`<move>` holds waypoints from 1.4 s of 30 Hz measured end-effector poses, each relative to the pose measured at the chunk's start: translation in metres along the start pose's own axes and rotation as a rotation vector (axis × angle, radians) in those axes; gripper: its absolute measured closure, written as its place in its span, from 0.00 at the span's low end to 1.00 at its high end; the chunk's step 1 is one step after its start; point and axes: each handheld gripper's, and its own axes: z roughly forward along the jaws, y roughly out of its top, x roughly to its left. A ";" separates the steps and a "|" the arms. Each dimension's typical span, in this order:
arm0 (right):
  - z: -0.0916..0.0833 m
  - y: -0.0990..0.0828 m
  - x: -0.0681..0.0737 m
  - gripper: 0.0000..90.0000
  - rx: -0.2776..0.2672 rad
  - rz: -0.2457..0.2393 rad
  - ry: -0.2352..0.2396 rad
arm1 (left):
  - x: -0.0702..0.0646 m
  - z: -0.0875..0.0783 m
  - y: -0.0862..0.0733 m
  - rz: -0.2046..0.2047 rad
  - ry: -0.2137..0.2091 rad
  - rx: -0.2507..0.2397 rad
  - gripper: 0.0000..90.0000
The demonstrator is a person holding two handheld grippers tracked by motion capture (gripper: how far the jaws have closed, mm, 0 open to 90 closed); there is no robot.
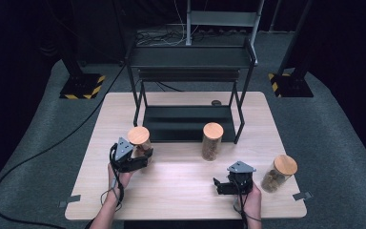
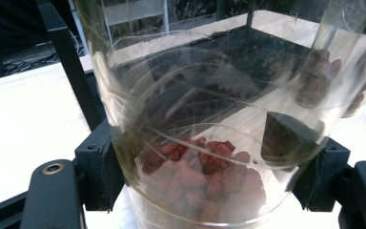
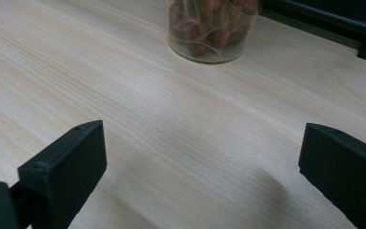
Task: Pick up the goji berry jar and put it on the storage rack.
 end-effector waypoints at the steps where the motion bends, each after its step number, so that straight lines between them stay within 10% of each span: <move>1: 0.000 0.000 0.000 0.02 0.000 0.000 -0.001 | 0.000 0.000 0.001 0.002 0.000 -0.001 0.28; 42: 0.003 0.001 0.003 0.02 0.031 -0.030 -0.002 | -0.005 0.018 0.019 0.033 -0.041 -0.002 0.28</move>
